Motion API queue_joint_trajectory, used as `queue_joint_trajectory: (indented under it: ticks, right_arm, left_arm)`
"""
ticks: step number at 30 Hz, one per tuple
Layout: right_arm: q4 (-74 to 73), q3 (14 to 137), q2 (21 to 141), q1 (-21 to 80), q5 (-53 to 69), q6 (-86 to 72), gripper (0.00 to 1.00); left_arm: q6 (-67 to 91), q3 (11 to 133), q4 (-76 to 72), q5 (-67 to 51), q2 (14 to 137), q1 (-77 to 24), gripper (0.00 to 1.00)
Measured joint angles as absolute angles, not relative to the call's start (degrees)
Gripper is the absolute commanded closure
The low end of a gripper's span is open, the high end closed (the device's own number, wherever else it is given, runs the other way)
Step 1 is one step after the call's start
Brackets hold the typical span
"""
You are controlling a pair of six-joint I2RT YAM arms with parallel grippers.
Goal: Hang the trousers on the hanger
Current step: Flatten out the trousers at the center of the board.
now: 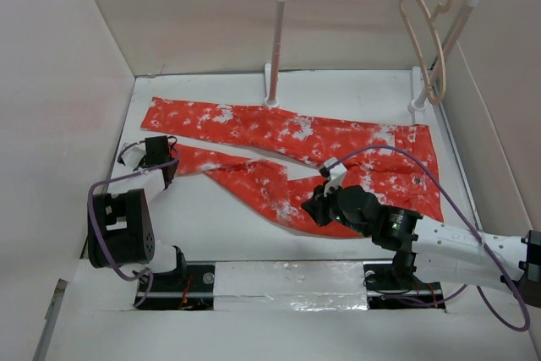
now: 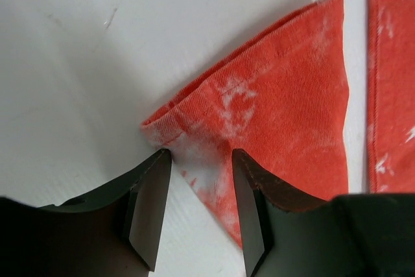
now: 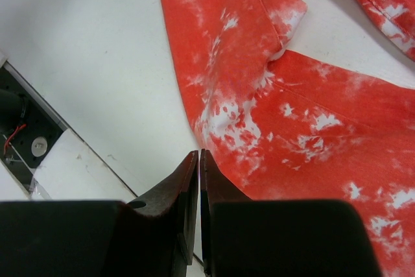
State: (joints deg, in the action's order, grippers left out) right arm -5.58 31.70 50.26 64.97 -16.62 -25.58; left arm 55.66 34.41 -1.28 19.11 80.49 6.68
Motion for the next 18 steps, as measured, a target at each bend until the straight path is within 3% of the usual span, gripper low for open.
queue_joint_trajectory:
  ticks: [1, 5, 6, 13, 18]
  right_arm:
    - [-5.6, 31.6, 50.2, 65.0, -16.6, -25.7, 0.90]
    - [-5.6, 31.6, 50.2, 65.1, -16.6, -25.7, 0.90]
    - [-5.6, 31.6, 50.2, 65.3, -16.6, -25.7, 0.90]
    - [-5.7, 30.9, 50.1, 65.4, -16.6, -25.7, 0.90]
    - [-5.7, 30.9, 49.9, 65.4, -16.9, -25.7, 0.90]
  left_arm:
    - [55.8, 35.3, -1.4, 19.1, 81.5, 6.8, 0.62]
    - [56.2, 37.9, -1.8, 18.7, 85.2, 6.9, 0.97]
    - [56.2, 38.1, -2.0, 18.4, 85.7, 6.9, 1.00]
    - [55.3, 38.2, -2.0, 18.0, 85.1, 6.9, 1.00]
    - [53.8, 34.7, 1.5, 18.3, 69.3, 6.2, 1.00]
